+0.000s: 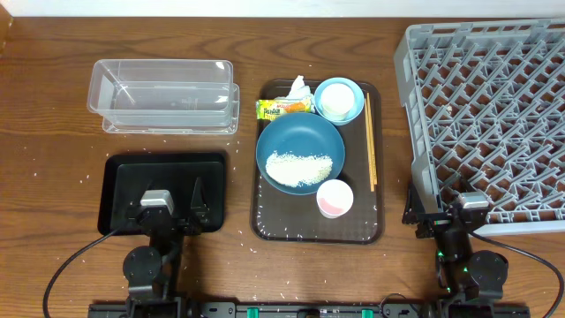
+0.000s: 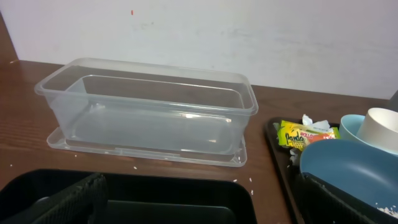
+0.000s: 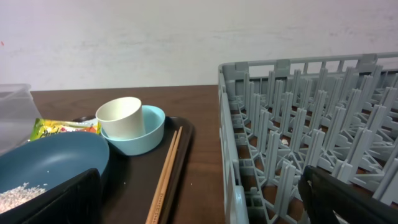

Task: Sort waste into correct bins and load items into the dishwasher rack

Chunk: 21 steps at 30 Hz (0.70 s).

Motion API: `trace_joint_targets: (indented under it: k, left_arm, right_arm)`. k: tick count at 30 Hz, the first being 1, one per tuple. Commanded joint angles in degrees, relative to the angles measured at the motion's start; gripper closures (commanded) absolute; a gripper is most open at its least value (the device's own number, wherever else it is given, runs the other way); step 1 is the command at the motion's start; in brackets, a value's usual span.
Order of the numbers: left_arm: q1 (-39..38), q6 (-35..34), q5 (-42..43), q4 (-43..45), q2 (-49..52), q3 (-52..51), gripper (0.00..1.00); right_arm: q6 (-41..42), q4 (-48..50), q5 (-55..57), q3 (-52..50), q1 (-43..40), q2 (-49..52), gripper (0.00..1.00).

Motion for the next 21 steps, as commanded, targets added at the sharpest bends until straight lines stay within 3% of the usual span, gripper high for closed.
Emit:
trace_joint_targets:
  k: [1,8,15,21]
  left_arm:
    - [-0.24,0.76,-0.26,-0.98,-0.35,-1.60,0.02]
    - [-0.24,0.76,-0.26,-0.98,-0.35,-1.60,0.02]
    - [-0.24,0.76,-0.26,-0.98,-0.35,-1.60,0.02]
    - [-0.24,0.76,-0.26,-0.98,-0.35,-1.60,0.02]
  right_arm:
    - [-0.72,-0.28,0.35,-0.09,-0.52,-0.37,0.01]
    - [-0.70,1.25,0.35,-0.09,-0.52,-0.37,0.01]
    - [24.22,17.92,-13.57,-0.09,-0.52,-0.37,0.01]
    - [27.80,34.88,-9.27,-0.09,-0.52,0.04,0.01]
